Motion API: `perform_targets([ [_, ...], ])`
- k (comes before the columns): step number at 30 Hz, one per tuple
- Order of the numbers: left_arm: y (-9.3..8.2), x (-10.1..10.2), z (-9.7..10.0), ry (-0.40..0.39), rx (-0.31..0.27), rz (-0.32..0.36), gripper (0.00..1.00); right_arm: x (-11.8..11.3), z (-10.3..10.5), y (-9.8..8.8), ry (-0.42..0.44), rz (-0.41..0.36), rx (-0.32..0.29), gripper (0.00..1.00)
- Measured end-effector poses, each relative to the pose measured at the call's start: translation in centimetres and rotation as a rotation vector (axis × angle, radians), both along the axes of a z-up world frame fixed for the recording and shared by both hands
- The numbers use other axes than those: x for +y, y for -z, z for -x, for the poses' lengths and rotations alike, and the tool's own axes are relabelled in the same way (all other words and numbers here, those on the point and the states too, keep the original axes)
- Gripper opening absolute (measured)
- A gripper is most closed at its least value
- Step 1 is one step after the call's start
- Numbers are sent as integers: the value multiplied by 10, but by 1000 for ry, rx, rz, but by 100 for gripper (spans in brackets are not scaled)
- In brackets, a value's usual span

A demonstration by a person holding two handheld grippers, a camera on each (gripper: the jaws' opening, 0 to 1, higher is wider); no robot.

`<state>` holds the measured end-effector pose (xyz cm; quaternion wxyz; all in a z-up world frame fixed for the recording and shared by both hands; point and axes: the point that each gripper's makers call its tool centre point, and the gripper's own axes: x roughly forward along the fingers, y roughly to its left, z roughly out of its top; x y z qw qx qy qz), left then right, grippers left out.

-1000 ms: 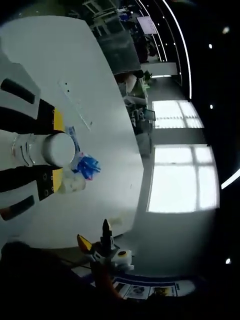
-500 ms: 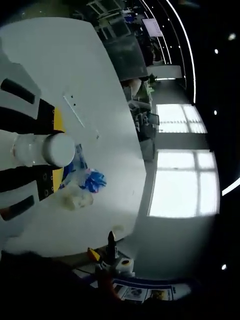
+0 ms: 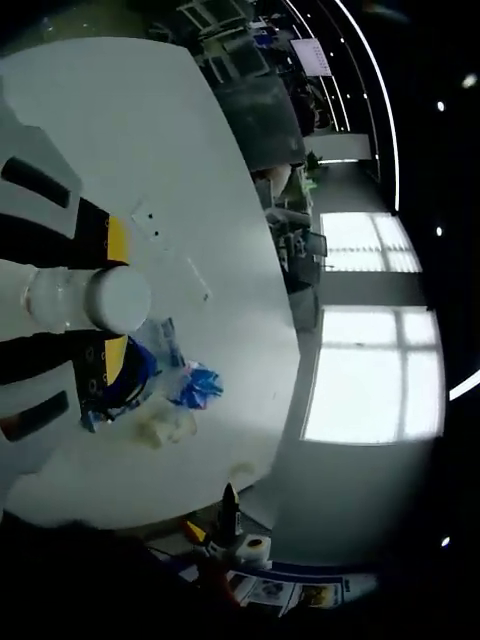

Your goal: Arrange the tabletop items into an orderly group along one side of the table until the central work area is clear of visible clutter.

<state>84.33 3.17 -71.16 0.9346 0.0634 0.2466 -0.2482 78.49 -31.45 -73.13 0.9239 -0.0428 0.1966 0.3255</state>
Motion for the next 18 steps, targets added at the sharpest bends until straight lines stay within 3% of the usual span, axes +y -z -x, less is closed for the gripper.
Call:
perform_targets([
  [14,8,-3,-8,113,-8,-25,20,2,-7,7,15,3,26,100],
  [18,11,0,-10,111,2,-20,20,1,-9,9,20,10,29,100],
])
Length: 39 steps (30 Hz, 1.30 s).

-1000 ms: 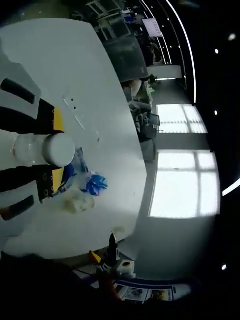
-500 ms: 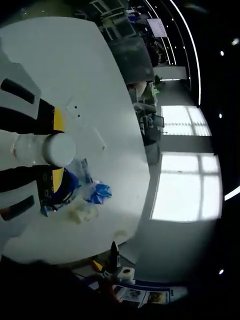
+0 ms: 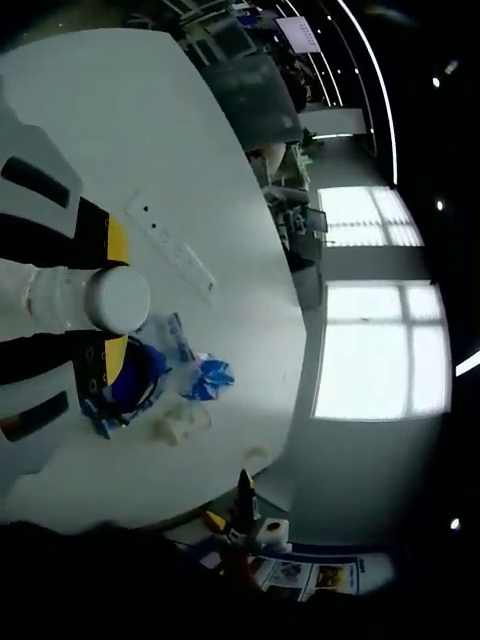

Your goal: Arrange the tabletop items into an orderly group along one side of the table until the central work area is clear of visible clutter.

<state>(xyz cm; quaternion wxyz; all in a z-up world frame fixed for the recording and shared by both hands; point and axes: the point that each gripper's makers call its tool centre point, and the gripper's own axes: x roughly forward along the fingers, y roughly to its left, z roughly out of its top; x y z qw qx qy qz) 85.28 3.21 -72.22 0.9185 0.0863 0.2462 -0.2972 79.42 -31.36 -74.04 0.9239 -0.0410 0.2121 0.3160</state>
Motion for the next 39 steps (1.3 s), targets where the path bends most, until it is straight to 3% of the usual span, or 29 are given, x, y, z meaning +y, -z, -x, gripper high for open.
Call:
perform_targets([
  [15,6,5,-2,-20,5,-4,20,-2,-1,7,4,18,14,100],
  [27,0,-4,10,12,-9,-2,22,-1,-1,8,0,26,15,99],
  [35,-3,-8,9,40,-48,-21,23,-1,-1,9,-7,38,13,99],
  [39,-5,-6,7,20,-48,-12,33,-1,-2,9,-14,39,14,100],
])
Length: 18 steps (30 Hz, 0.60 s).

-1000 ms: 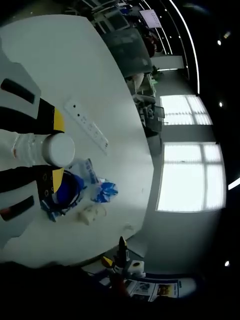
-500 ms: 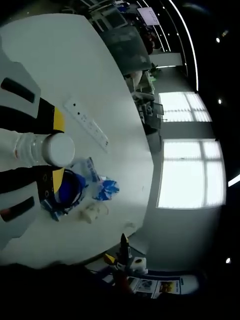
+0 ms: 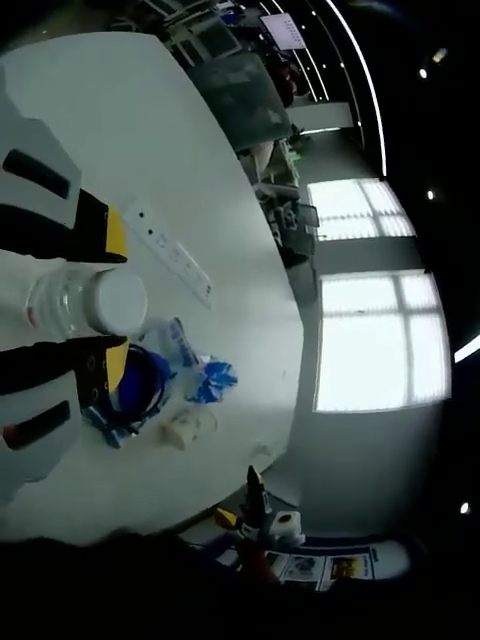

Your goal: Arrange the tabletop items into an orderly group along one side of the table until the central work area is clear of visible clutter.

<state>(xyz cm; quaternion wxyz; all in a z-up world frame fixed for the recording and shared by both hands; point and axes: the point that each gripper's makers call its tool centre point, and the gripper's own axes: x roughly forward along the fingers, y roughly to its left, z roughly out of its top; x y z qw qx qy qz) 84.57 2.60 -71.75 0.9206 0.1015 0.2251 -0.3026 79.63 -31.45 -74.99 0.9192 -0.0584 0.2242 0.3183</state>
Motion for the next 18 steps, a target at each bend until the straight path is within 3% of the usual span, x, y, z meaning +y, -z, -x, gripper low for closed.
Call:
perform_targets([
  [5,-3,1,0,-30,11,10,40,3,-2,-2,-7,-10,-4,100],
  [8,-9,4,1,-39,-24,-22,39,5,-2,-3,-21,-13,-6,100],
  [11,-13,5,4,-65,-8,7,48,7,-3,-4,-32,-22,-7,100],
  [18,-17,27,14,-144,-11,30,57,9,-3,-6,-69,-33,-16,100],
])
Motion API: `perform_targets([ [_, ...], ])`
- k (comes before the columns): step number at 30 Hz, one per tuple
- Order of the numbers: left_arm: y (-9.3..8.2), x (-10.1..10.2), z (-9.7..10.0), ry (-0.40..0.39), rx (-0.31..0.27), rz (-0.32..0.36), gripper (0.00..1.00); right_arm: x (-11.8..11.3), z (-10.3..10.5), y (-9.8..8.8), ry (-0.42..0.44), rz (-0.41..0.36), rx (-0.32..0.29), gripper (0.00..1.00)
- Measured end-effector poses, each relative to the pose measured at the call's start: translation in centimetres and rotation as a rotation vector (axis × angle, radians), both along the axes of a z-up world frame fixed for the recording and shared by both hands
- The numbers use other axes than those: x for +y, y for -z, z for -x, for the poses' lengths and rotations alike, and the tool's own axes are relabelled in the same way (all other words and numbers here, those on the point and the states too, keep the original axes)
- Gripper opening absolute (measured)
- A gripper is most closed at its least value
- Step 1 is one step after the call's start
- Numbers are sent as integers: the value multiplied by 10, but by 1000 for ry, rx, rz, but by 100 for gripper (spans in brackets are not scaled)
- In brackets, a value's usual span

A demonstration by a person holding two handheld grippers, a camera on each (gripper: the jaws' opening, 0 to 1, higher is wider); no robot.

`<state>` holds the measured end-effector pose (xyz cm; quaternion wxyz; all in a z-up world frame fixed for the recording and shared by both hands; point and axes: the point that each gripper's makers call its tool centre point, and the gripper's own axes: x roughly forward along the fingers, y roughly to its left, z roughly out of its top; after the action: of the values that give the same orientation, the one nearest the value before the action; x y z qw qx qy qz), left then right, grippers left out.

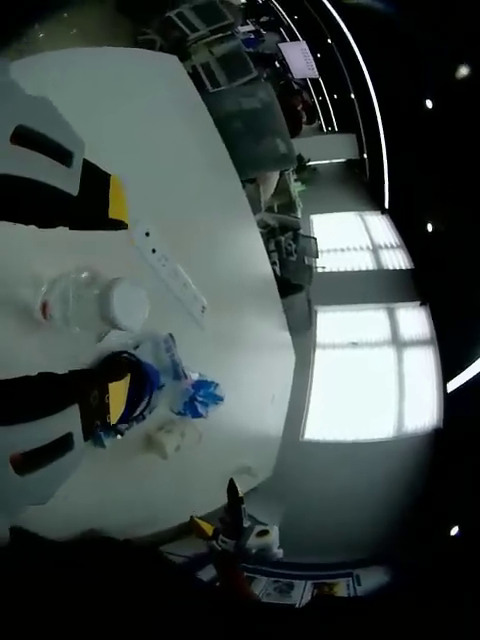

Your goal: Arrange the tabletop items into an orderly group along one side of the table until the central work area is clear of visible clutter.

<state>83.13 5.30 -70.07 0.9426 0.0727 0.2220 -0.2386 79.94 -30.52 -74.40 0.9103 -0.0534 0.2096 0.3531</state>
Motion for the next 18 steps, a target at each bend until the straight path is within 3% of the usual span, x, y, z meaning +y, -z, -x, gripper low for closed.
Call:
perform_targets([
  [6,0,3,23,-47,13,27,65,0,-3,-4,-24,-23,5,100],
  [18,0,-26,79,-119,16,52,77,-5,-11,-6,-70,-65,33,100],
])
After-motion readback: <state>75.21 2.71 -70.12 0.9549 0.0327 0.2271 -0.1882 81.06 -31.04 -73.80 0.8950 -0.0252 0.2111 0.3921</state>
